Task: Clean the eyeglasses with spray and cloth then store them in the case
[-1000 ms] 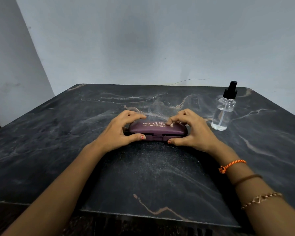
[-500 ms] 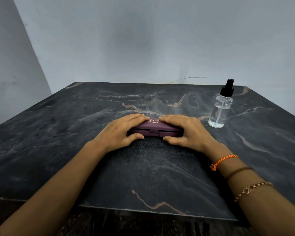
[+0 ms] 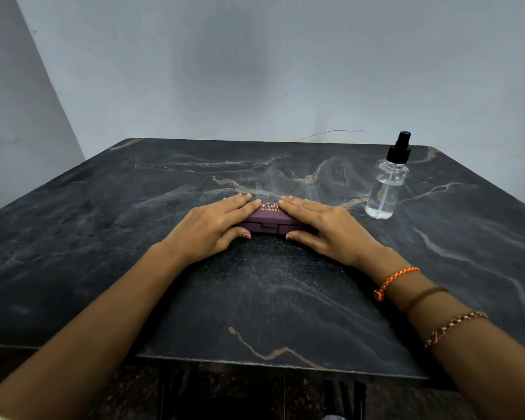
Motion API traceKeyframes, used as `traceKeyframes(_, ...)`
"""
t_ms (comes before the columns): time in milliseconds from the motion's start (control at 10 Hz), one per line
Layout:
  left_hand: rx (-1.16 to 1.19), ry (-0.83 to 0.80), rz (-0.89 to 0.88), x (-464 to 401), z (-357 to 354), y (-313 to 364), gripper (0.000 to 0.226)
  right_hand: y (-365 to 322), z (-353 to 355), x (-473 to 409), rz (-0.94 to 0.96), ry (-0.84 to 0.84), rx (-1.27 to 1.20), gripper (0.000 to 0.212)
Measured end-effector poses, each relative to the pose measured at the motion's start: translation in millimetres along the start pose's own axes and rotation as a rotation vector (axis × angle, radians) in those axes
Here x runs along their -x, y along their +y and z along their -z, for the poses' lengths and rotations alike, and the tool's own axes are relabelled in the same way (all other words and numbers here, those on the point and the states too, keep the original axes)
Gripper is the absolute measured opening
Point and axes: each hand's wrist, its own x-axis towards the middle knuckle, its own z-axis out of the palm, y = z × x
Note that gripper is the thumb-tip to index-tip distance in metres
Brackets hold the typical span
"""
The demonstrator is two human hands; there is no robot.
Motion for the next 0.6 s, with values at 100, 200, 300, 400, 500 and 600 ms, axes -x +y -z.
traceKeyframes(100,-0.029,-0.027,0.002,-0.6,1.0,0.9,0.052,1.5,-2.4,-0.5,0.012,0.023,0.026,0.052)
traceKeyframes(200,-0.072,-0.029,-0.014,-0.5,0.1,2.5,0.057,2.6,-3.9,-0.7,0.026,0.021,0.055,0.050)
traceKeyframes(300,-0.067,-0.024,-0.002,-0.5,-1.0,3.2,0.051,3.4,-4.7,-0.4,0.027,0.025,0.040,0.051)
traceKeyframes(400,-0.016,-0.027,0.049,-0.2,0.7,4.6,0.054,0.3,-2.7,-0.4,0.021,0.049,0.079,0.055)
traceKeyframes(500,0.120,-0.013,0.164,-0.3,3.0,6.5,0.075,-2.0,-3.0,-1.0,0.042,0.139,0.175,0.064)
traceKeyframes(600,0.199,-0.036,0.258,-0.4,7.2,9.6,0.093,-4.9,-0.8,-0.9,-0.020,0.195,0.218,0.072)
